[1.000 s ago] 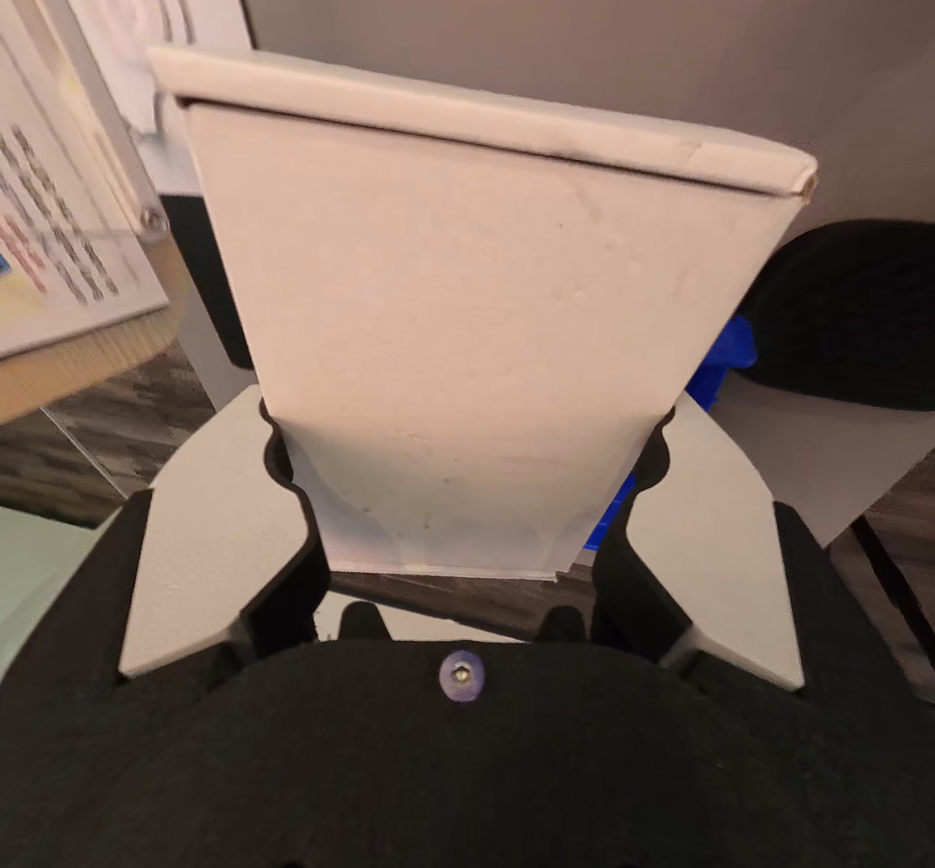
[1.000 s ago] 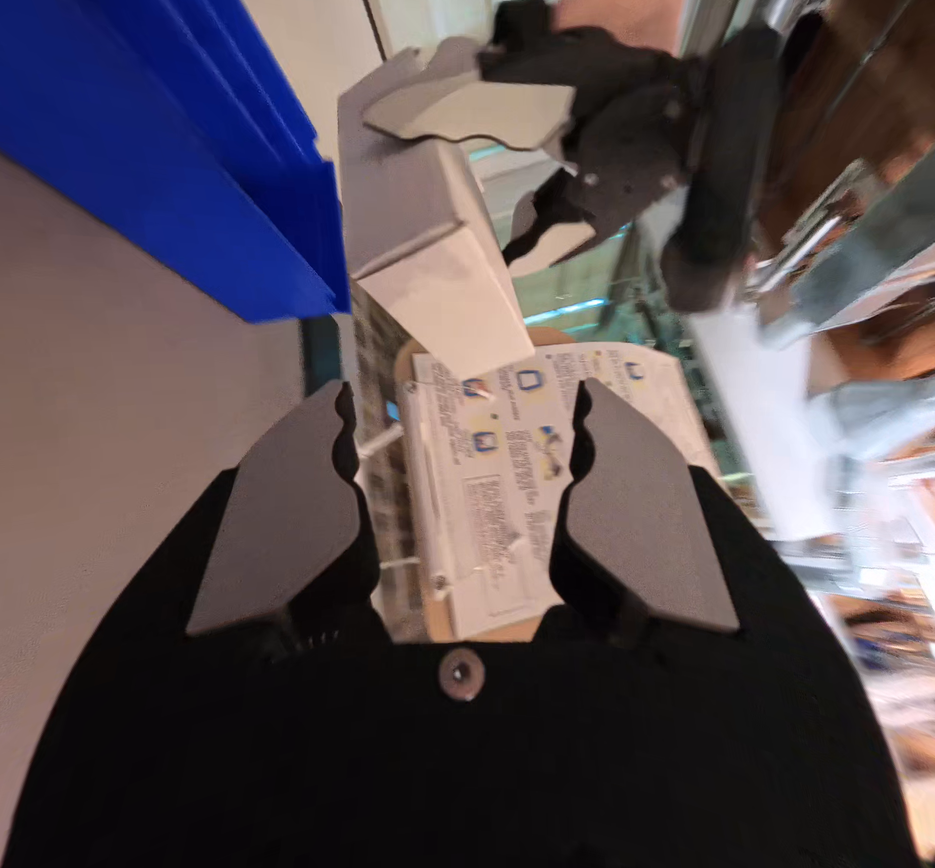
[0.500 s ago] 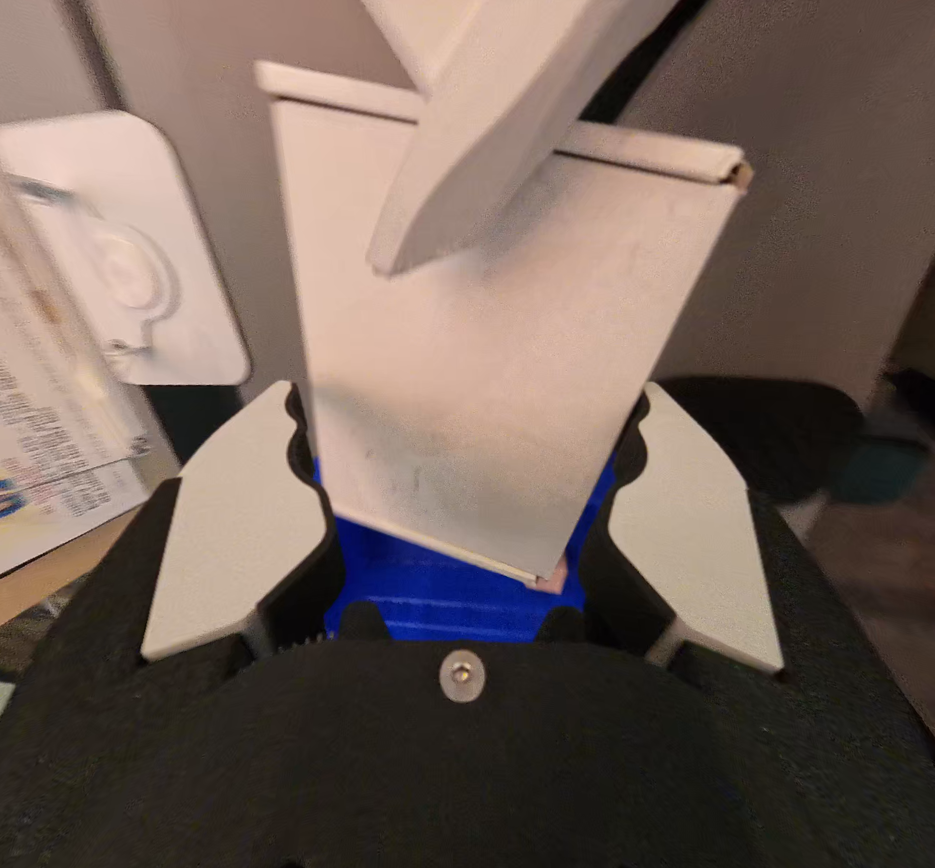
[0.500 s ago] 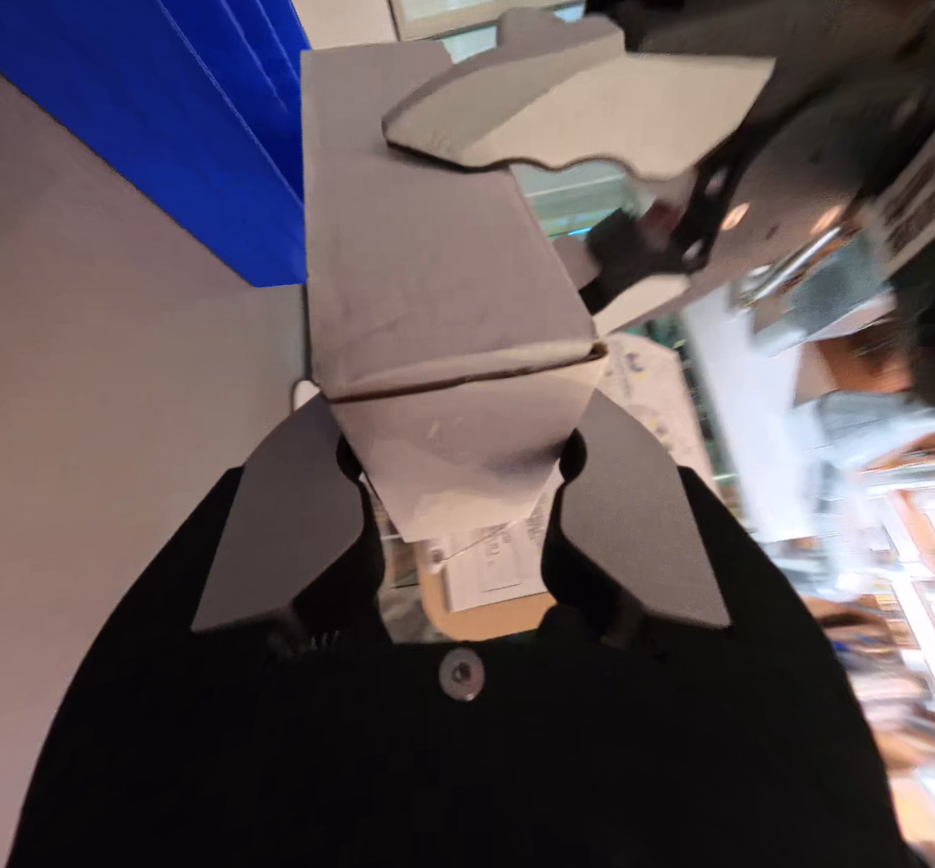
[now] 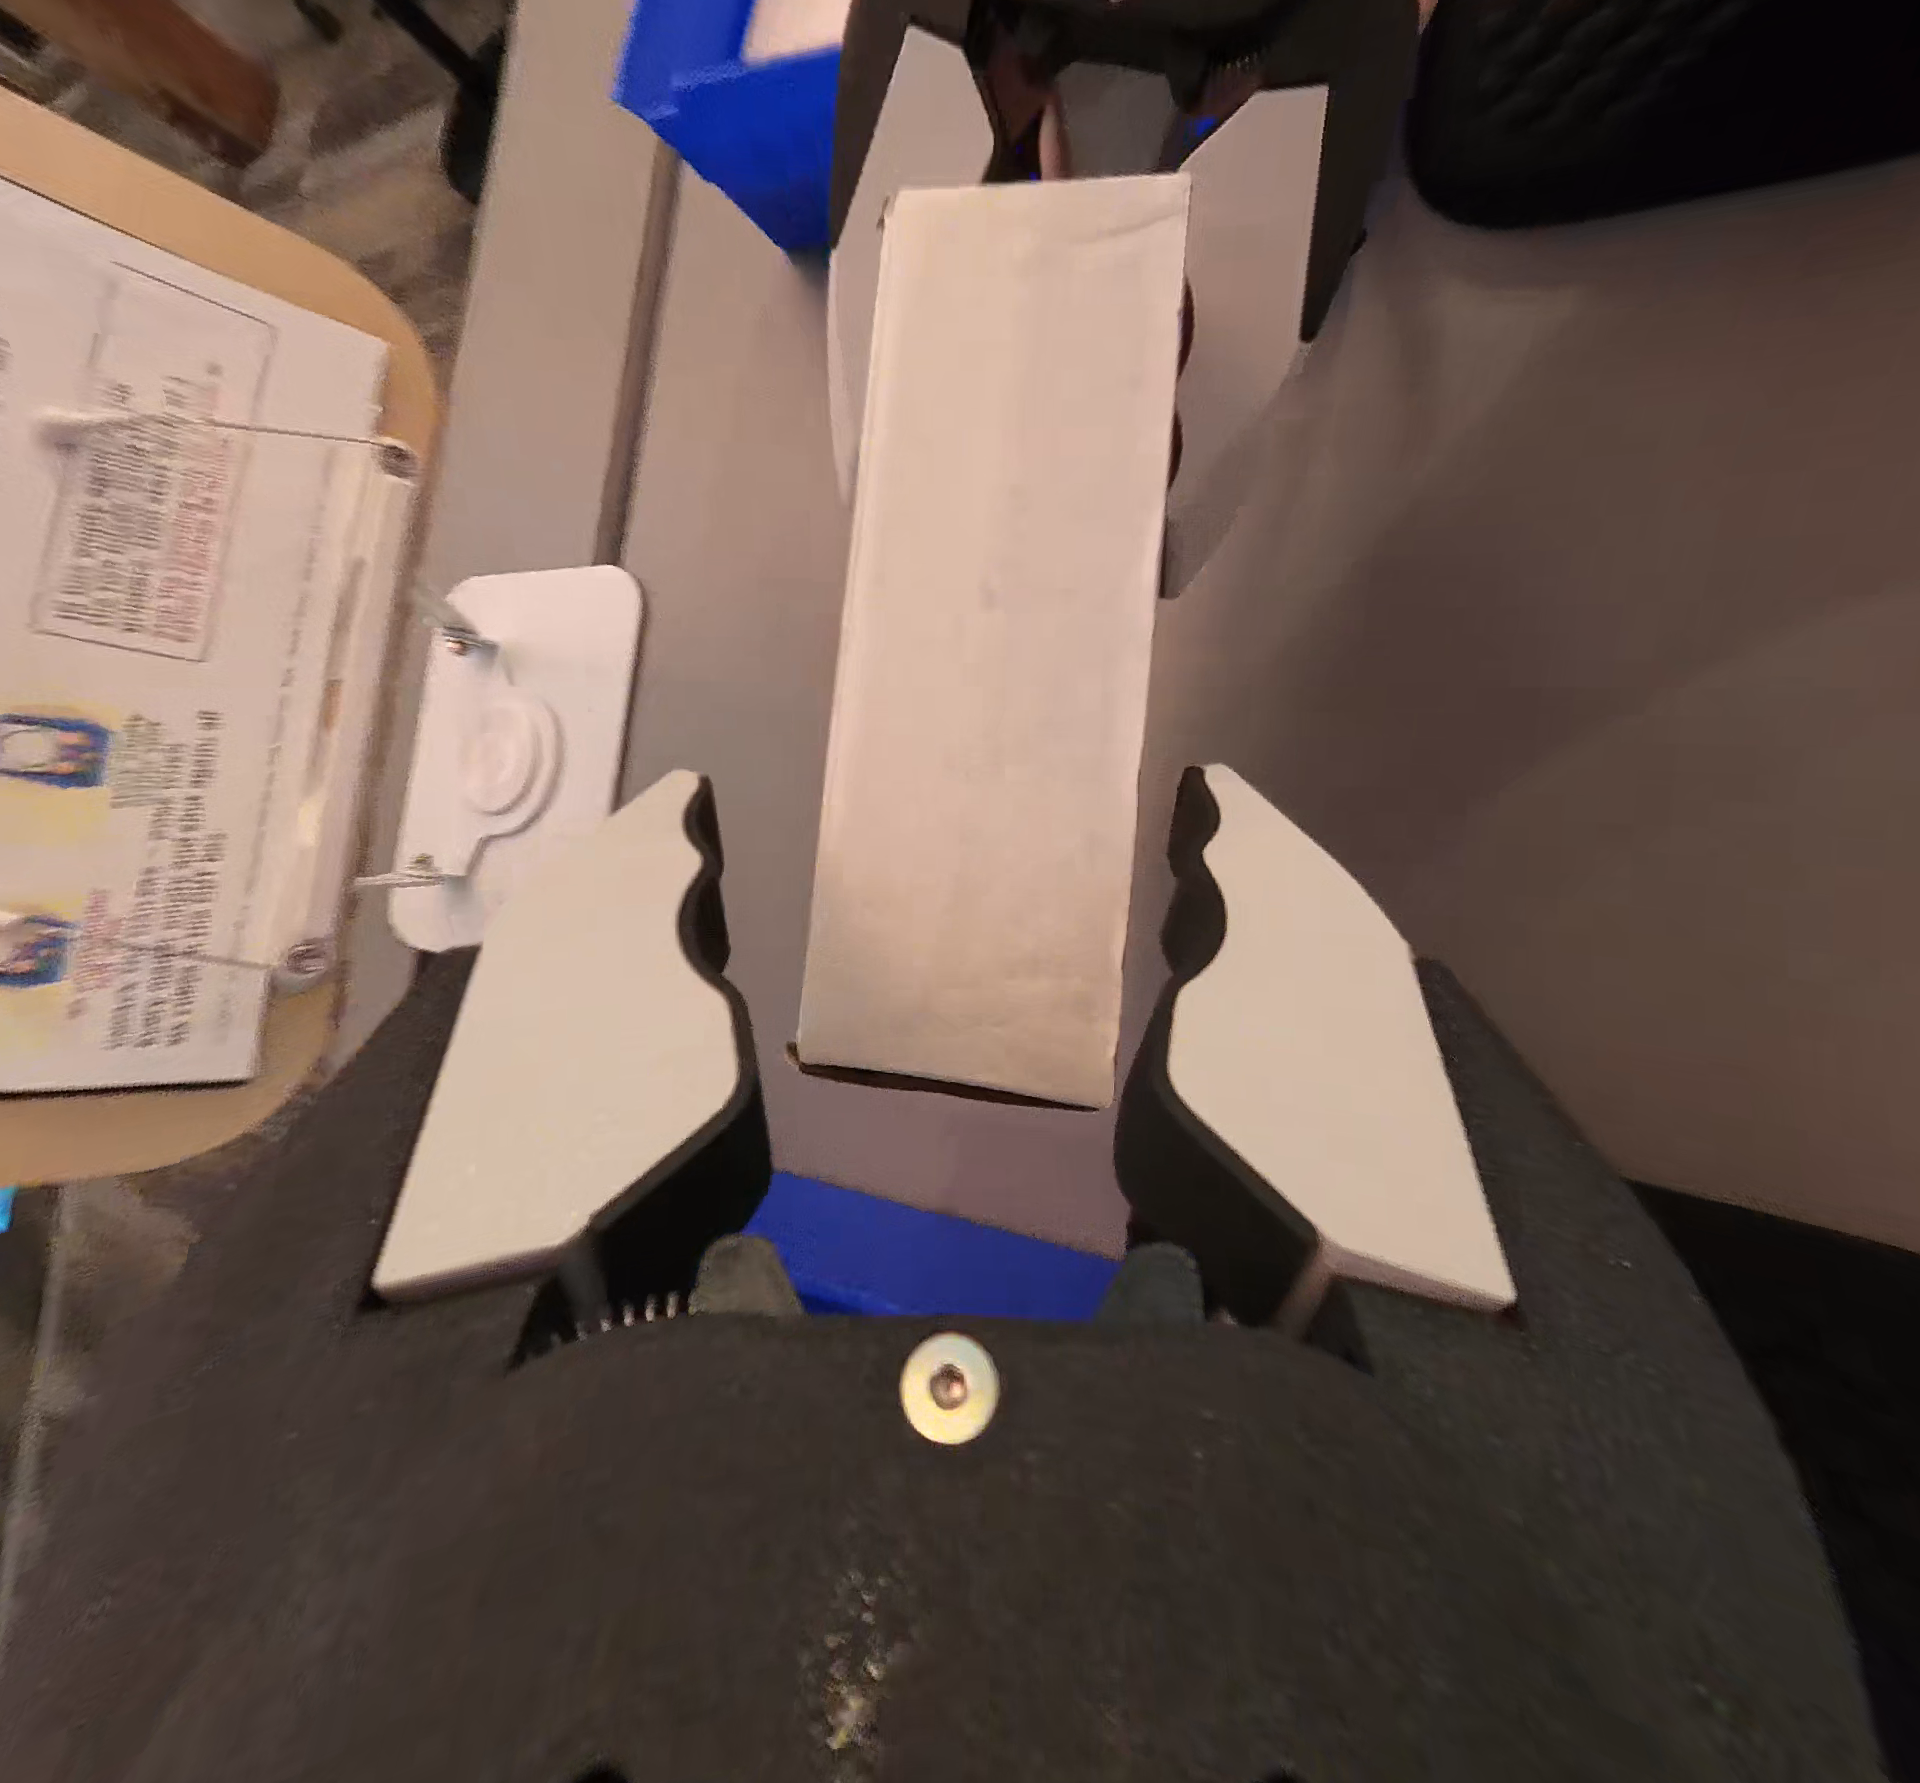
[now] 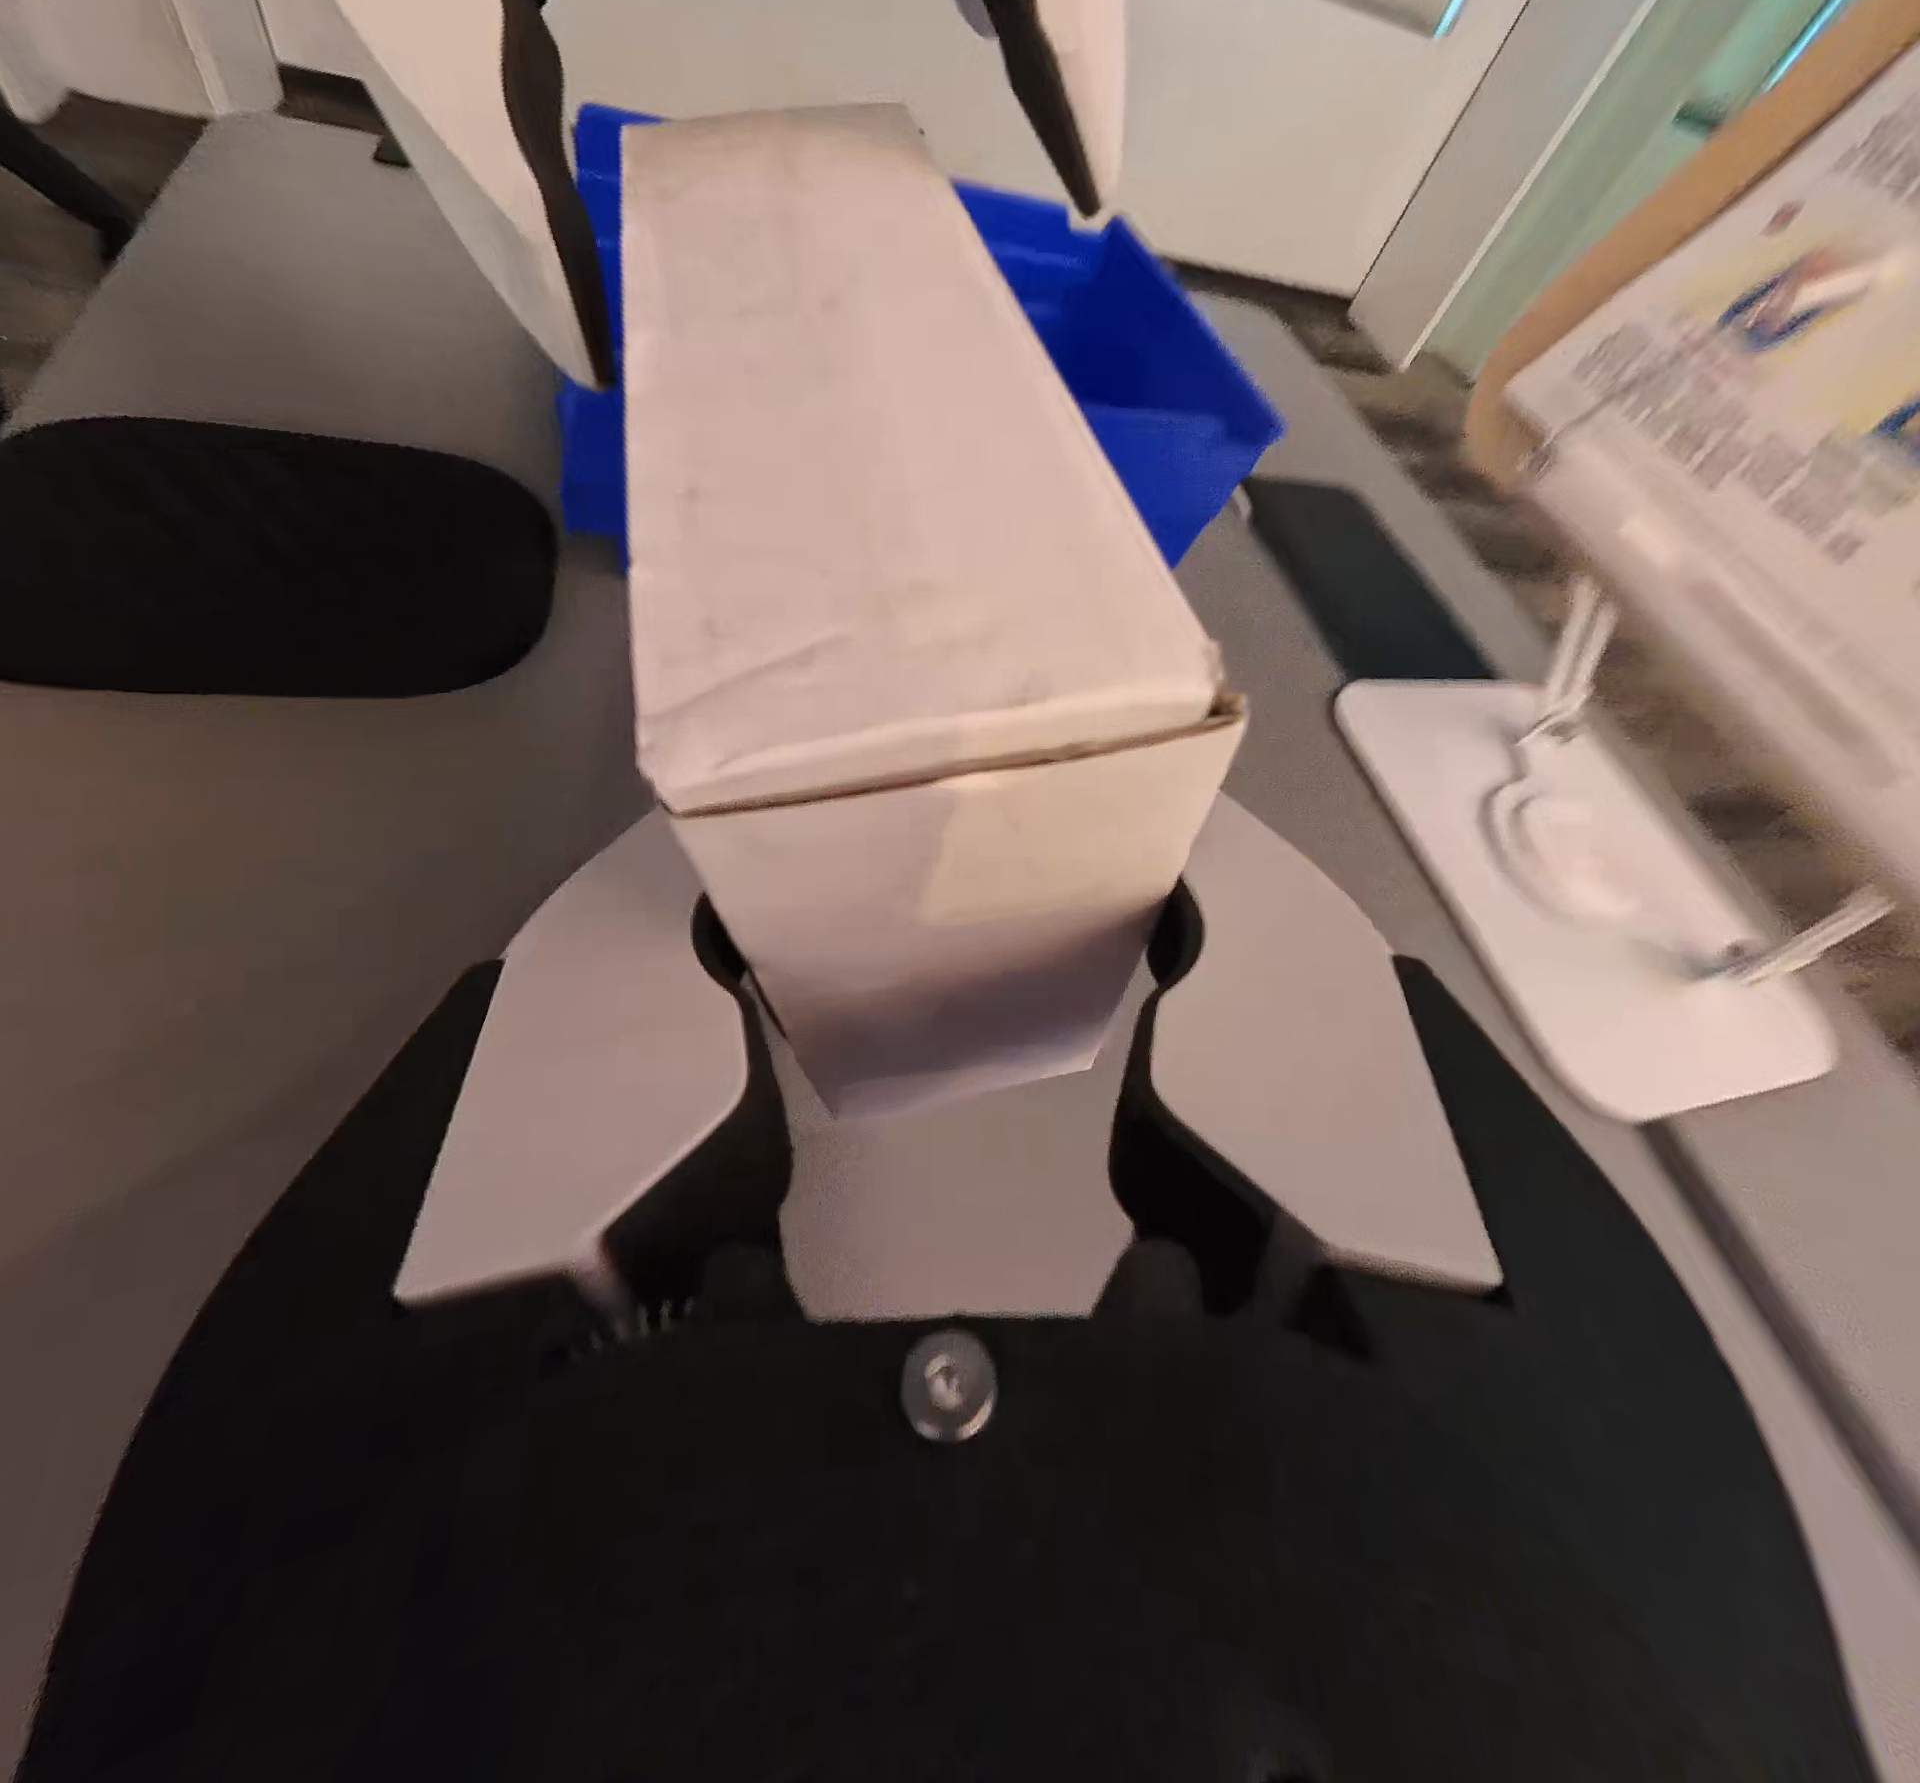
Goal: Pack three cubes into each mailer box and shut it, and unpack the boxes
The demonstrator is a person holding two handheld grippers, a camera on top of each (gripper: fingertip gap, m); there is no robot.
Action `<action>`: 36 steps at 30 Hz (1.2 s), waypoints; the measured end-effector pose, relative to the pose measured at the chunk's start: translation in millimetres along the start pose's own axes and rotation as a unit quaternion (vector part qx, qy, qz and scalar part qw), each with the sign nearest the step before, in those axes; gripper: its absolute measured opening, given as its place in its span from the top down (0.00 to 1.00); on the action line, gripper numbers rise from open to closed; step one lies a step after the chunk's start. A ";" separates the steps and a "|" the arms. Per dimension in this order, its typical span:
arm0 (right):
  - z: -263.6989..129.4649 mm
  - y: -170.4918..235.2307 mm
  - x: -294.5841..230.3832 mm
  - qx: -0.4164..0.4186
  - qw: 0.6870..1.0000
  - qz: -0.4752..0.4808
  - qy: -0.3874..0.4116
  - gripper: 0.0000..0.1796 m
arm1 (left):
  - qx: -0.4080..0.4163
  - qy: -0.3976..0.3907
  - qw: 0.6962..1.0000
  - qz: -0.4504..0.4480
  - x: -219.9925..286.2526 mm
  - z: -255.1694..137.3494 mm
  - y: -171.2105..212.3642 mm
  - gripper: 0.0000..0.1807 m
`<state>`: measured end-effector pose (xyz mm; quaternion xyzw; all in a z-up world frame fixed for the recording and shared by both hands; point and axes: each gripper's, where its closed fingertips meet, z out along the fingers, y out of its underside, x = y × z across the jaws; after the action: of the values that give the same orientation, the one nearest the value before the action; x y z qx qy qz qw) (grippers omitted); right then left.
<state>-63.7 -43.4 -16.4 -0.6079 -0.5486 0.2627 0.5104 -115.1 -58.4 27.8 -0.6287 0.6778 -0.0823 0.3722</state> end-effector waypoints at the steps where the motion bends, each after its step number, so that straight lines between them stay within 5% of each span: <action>1: 0.5 9.9 -4.6 -0.007 1.000 0.025 -0.010 0.57 | -0.014 0.021 1.000 -0.012 4.6 10.2 4.1 0.51; 4: 2.1 36.1 -12.5 -0.024 0.996 0.080 -0.024 0.57 | -0.070 0.084 0.993 -0.037 16.1 43.4 16.7 0.47; 8: 5.4 63.4 -14.8 -0.050 0.990 0.128 -0.021 0.57 | -0.082 0.135 0.985 -0.062 23.2 75.5 17.3 0.60; 16: 13.6 93.9 -17.0 -0.112 0.986 0.125 -0.011 0.57 | -0.123 0.136 0.981 -0.060 25.4 82.7 46.0 0.60; 24: 6.3 110.9 -19.5 -0.198 0.973 0.121 0.008 0.57 | -0.034 0.004 0.984 -0.173 24.7 66.6 45.0 0.43; 30: -6.5 118.5 -35.1 -0.252 0.956 0.150 -0.005 0.57 | 0.062 -0.139 0.957 -0.248 25.7 70.0 44.8 0.31; 36: -11.9 119.5 -48.0 -0.275 0.953 0.123 -0.026 0.58 | 0.053 -0.112 0.954 -0.274 44.1 101.7 63.1 0.30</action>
<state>-18.1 -77.5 -132.5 -0.7802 -0.5339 0.1785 0.2726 -100.1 -50.1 -98.6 -0.7750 0.4283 -0.1460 0.4411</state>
